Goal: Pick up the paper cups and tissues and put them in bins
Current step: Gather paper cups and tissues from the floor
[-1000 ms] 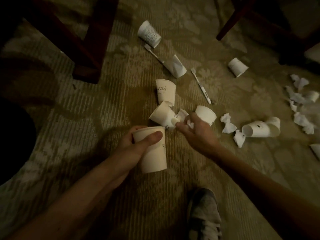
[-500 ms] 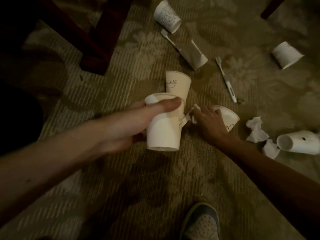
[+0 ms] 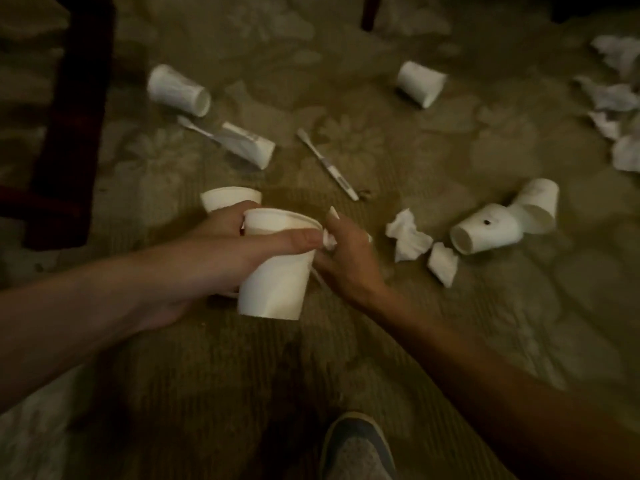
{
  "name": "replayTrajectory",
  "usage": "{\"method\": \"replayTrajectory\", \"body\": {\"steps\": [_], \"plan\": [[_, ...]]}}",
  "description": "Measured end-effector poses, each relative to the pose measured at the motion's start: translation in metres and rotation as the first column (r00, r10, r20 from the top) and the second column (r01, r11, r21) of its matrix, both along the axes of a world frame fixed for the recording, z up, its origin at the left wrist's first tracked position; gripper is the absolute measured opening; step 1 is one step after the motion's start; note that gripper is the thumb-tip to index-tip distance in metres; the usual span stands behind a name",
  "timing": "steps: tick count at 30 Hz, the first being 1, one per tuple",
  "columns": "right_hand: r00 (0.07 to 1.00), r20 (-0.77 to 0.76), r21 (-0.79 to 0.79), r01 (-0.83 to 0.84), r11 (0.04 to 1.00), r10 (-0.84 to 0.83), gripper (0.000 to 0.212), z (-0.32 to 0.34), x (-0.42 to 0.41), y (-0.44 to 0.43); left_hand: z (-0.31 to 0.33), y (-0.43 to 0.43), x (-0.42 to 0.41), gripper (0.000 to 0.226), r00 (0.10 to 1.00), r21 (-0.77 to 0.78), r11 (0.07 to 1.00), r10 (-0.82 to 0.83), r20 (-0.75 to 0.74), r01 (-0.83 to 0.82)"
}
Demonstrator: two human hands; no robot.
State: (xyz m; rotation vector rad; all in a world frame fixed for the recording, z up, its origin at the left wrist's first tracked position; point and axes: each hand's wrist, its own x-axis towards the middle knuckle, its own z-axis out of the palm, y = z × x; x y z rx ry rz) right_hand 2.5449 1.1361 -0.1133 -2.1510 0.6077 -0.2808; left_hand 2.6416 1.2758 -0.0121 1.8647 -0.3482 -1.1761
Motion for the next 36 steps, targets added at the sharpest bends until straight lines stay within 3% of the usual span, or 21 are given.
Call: {"method": "replayTrajectory", "body": {"steps": [3,9,12,17,24,30,34,36], "plan": [[0.968,0.006,0.142,0.249,0.958,-0.252,0.026,-0.001,-0.033,-0.025,-0.008,-0.025,-0.018,0.063,0.995,-0.051,0.997,0.048,-0.083,-0.052],[0.868,-0.075,-0.019,0.492,0.871,-0.492,0.010,-0.027,-0.109,-0.077,-0.028,-0.060,-0.048,0.075,0.975,-0.061,0.991,0.109,-0.192,-0.123],[0.872,-0.146,-0.147,0.449,0.881,-0.468,0.027,-0.041,-0.127,-0.091,-0.036,-0.069,-0.054,0.070,0.959,-0.065,0.984,0.149,-0.242,-0.169],[0.875,-0.277,-0.230,0.340,0.912,-0.396,0.043,-0.057,-0.127,-0.097,-0.049,-0.073,-0.056,0.084,0.953,-0.036,0.985,0.153,-0.261,-0.168],[0.870,-0.251,-0.198,0.384,0.902,-0.425,0.030,-0.059,-0.120,-0.108,-0.054,-0.074,-0.046,0.086,0.949,-0.007,0.981,0.184,-0.258,-0.192],[0.932,-0.087,-0.112,0.341,0.933,-0.351,0.038,-0.044,-0.089,-0.107,-0.054,-0.073,-0.031,0.083,0.958,-0.015,0.982,0.178,-0.226,-0.186],[0.910,-0.313,-0.120,0.247,0.962,-0.272,0.069,-0.049,-0.066,-0.114,-0.055,-0.069,-0.022,0.072,0.955,-0.014,0.977,0.206,-0.212,-0.214],[0.872,-0.417,-0.141,0.214,0.967,-0.254,0.073,-0.054,-0.063,-0.114,-0.055,-0.065,-0.021,0.068,0.958,-0.009,0.979,0.199,-0.206,-0.205]]}}
